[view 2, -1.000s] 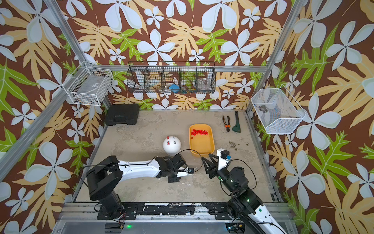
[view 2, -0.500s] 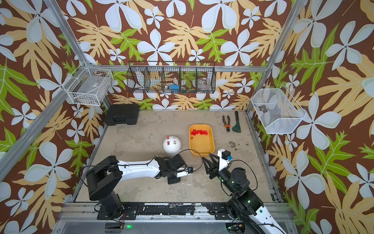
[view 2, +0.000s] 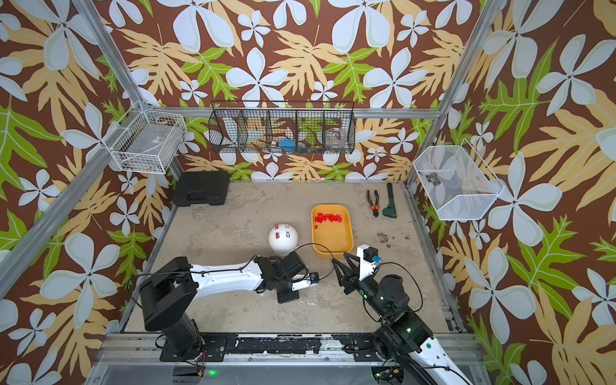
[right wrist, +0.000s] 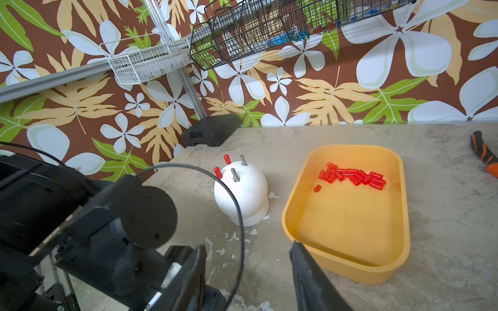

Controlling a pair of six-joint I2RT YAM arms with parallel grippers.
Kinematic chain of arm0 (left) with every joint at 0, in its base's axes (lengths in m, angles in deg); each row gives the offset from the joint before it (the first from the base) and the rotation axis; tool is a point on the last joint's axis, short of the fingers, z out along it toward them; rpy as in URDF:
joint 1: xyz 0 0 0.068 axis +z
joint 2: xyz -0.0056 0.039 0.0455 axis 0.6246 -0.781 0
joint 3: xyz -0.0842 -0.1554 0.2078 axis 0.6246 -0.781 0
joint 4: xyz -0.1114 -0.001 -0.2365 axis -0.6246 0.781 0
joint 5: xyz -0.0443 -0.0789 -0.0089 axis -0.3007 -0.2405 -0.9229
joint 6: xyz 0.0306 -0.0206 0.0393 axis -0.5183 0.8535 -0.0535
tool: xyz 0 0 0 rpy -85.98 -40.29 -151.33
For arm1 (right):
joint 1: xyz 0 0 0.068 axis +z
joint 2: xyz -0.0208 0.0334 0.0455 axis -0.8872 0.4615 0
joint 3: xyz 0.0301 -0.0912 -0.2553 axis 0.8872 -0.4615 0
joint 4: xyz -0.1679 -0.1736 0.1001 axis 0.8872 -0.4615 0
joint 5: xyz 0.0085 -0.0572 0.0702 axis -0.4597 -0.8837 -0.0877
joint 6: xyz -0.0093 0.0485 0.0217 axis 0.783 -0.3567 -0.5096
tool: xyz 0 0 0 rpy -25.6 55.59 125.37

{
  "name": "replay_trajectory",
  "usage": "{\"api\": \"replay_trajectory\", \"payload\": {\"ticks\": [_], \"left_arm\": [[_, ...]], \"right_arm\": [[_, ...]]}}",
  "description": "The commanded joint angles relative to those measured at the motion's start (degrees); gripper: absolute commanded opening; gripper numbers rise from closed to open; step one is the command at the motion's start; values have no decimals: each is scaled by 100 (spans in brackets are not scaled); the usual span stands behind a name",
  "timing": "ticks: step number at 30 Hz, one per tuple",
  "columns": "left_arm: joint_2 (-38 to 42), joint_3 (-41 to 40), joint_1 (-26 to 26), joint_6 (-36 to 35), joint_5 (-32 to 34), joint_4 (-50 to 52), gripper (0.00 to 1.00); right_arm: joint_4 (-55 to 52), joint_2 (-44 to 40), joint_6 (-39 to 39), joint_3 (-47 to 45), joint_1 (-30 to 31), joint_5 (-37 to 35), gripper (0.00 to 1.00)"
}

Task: Cover the protruding screws with screw protection sleeves
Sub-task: Pick up the screw protection sleeve from the center of the board, then place the screw protection sleeve at the center of the board.

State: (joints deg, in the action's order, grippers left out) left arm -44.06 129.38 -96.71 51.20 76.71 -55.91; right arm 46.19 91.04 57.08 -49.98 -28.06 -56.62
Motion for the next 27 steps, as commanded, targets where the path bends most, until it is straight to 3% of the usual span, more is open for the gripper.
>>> {"api": "replay_trajectory", "payload": {"ticks": [1, 6, 9, 11, 13, 16, 18, 22, 27], "left_arm": [[584, -193, 170, 511, -596, -806, 0], [2347, -1463, 504, 1825, -814, -3055, 0], [3491, -2686, 585, 2782, -340, -4497, 0], [4189, -3480, 586, 3593, 389, -5181, 0], [4610, -3661, 583, 4404, 1403, -4585, 0], [4778, -3461, 546, 5516, 1832, -3225, 0], [4619, -3194, 360, 6497, 2467, -2148, 0], [3840, -2620, -76, 8163, 2981, -826, 0], [2394, -1621, -263, 8825, 3129, 171, 0]], "right_arm": [[162, 87, -4, 20, 0, -67, 53], [218, 501, -65, 238, 0, 107, 53], [427, 832, -48, 327, 0, 630, 53], [574, 1160, -81, 355, 0, 980, 53], [469, 1544, -122, 509, 8, 1117, 53], [113, 2018, 24, 796, 7, 1090, 53], [66, 2144, 7, 815, 8, 929, 53], [17, 2340, 30, 948, 8, 594, 53], [55, 2550, 119, 1183, 8, 420, 53]]}}
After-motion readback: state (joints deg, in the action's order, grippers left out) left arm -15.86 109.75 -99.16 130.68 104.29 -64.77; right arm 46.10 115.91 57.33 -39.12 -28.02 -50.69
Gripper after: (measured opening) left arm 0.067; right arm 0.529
